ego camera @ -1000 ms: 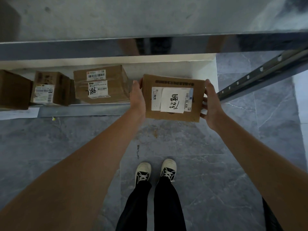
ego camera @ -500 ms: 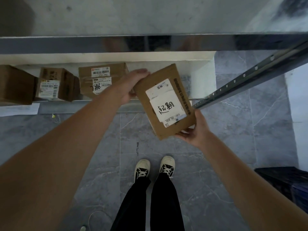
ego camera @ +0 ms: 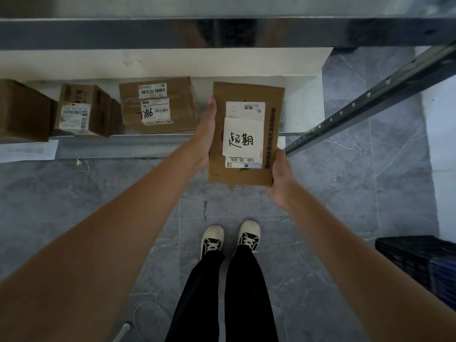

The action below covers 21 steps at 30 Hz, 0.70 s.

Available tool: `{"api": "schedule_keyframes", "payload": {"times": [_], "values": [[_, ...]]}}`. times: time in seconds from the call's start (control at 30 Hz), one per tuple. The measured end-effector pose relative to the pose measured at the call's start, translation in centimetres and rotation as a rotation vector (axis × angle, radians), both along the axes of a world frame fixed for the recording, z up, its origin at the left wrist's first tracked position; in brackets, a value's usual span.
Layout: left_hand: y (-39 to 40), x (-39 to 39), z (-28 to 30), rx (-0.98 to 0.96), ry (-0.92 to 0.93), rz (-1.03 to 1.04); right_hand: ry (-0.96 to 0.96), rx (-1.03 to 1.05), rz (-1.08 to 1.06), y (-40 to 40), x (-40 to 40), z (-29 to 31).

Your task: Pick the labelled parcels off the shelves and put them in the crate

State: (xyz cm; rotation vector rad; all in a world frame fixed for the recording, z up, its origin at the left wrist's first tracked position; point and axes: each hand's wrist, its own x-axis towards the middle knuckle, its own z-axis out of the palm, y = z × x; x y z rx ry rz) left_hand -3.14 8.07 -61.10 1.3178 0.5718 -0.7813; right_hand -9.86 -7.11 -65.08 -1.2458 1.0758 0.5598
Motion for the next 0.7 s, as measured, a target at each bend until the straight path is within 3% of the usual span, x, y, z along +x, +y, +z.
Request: {"api": "schedule_keyframes", "payload": {"times": [0.13,0.33,0.7], "values": [[0.7,-0.2,-0.9,0.076,0.005,-0.013,-0.032,-0.008,0.036,0.3,-0.6,1.2],[-0.2,-3.5,4.7,0.064,-0.091,-0.089,-0.143,-0.145,0.083,0.0,-3.3,6.3],[-2.0,-10.9,12.0,0.012,-0.103,-0.137,-0.002,-0.099,-0.122,-2.0,-11.2,14.7]]}}
